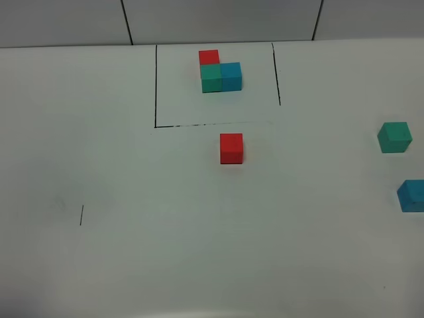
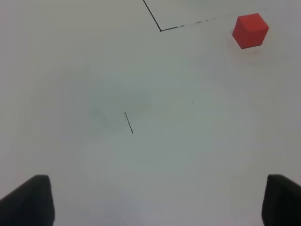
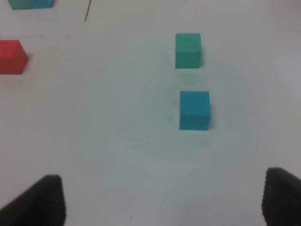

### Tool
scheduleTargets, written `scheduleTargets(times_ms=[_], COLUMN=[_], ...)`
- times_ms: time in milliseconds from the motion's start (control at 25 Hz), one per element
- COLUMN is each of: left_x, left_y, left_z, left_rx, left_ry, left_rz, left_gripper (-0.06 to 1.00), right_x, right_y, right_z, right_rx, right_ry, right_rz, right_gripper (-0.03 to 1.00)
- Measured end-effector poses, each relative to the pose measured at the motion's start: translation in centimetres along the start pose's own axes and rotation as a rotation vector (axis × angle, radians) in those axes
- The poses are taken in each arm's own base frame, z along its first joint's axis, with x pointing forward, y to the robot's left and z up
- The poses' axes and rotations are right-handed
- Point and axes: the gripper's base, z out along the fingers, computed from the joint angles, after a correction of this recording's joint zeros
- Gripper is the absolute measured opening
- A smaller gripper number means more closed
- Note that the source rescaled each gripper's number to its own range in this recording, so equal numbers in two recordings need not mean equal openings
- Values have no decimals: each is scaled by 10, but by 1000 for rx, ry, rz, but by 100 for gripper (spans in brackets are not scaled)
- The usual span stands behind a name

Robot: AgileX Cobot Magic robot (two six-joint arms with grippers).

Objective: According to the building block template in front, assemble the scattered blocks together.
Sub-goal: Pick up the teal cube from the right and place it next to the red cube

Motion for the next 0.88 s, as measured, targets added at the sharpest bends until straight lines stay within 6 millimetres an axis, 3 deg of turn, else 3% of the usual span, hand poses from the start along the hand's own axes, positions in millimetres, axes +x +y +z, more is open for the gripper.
scheduleTargets(times_ms=[880], left_x=[1], left_y=[-1], left_z=[-1], left_rx=[-103], left_ry=[-19], left_rz=[-78], left_gripper=[80], right_x=[0], right_y=[0], right_z=[0], right_rx=[0], right_ry=[0], right_rz=[2], right_gripper=[81])
